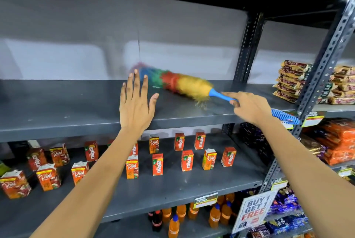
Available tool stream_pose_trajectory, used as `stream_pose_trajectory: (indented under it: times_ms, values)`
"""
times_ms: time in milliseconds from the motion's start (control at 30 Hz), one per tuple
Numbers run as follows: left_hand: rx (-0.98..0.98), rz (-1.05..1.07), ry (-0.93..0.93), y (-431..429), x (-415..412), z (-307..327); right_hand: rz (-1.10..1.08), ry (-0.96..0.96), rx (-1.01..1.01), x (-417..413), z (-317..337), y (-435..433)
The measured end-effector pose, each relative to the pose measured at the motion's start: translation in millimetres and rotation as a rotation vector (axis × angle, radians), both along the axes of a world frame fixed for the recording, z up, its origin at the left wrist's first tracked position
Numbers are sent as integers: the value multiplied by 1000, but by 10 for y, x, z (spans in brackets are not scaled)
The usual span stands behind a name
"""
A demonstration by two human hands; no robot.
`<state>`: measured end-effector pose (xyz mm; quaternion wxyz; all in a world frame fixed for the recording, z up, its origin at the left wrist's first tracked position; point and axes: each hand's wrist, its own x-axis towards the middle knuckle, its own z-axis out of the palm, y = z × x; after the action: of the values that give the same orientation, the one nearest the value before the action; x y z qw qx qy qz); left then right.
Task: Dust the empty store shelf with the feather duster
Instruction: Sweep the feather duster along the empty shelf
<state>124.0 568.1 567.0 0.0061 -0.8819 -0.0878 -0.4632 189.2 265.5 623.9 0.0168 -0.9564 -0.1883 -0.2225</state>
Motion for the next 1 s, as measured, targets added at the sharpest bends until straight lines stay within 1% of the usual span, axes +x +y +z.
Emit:
stream_pose_trajectory:
  times_ms: [100,167,233,300,367,467,500,600,733,833,933,1000]
  values:
    - [15,-10,-3,-3,8,12,146,61,10,-119,-19,106]
    - [29,-25,-12,-7,10,19,242,54,5,-198,-47,197]
    - [36,-22,-16,-11,5,25,308,48,15,-239,-82,276]
    - [18,-15,-21,-12,-2,21,335,112,61,-236,-133,289]
    - [1,-11,-28,-20,-8,16,295,141,49,-204,-176,212]
    - [-9,0,-32,-29,-10,18,159,29,-170,-114,-241,-10]
    - [-12,0,-33,-30,-11,18,116,13,-206,-93,-258,-95]
    - [-21,-1,-26,-23,-1,13,11,15,-187,-25,-259,-333]
    - [-18,7,-4,-41,-12,21,-88,-45,-172,62,-123,-441]
    - [-30,8,-6,-86,-21,38,-55,-69,-101,50,-48,-357]
    - [-35,-46,-23,-240,52,70,84,-18,-34,-48,-110,-274]
    - [-22,-86,-15,-378,142,79,169,-6,-45,-104,-171,-267]
